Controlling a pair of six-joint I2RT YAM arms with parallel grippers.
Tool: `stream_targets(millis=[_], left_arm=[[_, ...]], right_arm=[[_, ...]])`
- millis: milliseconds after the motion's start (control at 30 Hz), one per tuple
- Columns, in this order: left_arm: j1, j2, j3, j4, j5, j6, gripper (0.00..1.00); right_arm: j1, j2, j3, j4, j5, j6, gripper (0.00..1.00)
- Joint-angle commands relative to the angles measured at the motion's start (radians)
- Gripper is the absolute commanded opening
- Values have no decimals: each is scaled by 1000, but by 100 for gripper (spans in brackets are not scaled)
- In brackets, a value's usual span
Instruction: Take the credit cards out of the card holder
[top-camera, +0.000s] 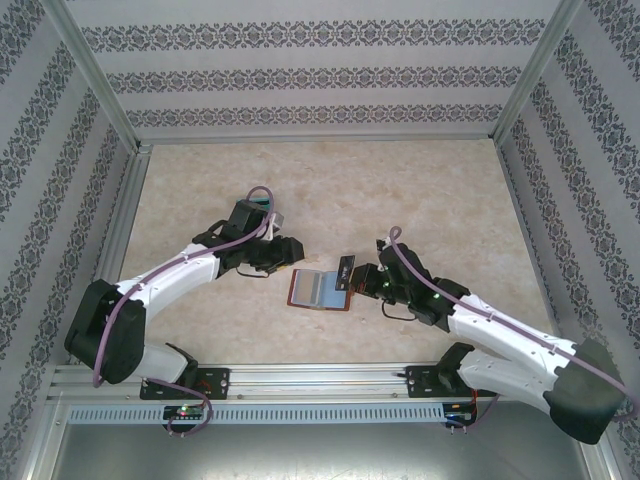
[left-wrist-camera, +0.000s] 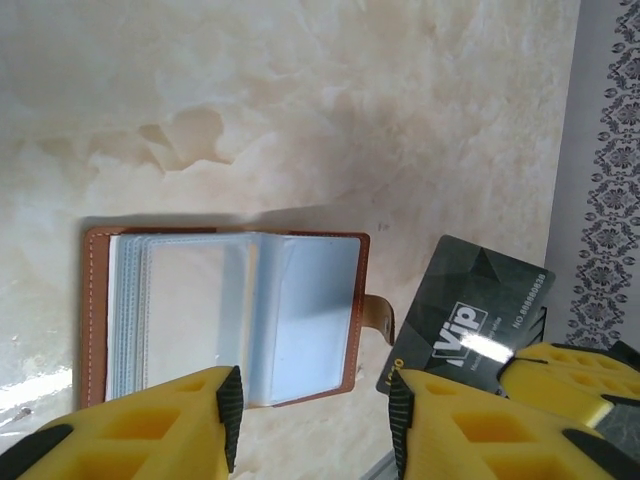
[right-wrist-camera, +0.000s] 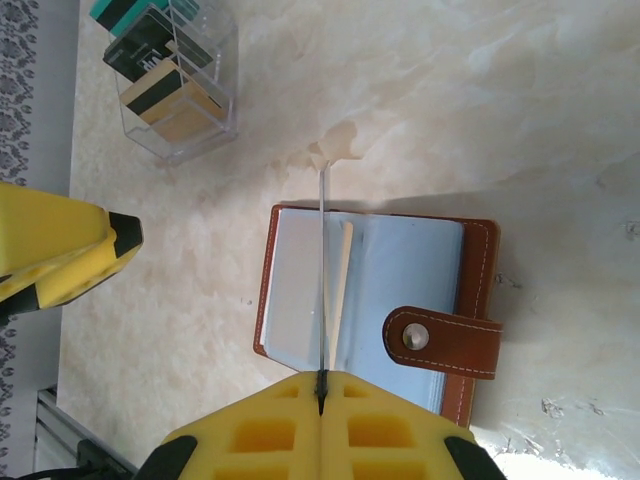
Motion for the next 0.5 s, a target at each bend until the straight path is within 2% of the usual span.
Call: stream_targets(millis=[0, 200, 367, 467], left_arm=[[11, -13, -37, 93, 67, -53, 46], [65, -32, -108, 311, 187, -177, 51], [115, -22, -119, 509, 312, -279, 50], [118, -23, -105, 558, 340, -304, 48]], right_arm=[[-12, 25, 30, 19, -52, -35, 0], [-39, 5, 32, 144, -122, -14, 0], [-83, 12, 45, 275, -250, 22, 0], [-98, 37, 71, 315, -313, 31, 0]])
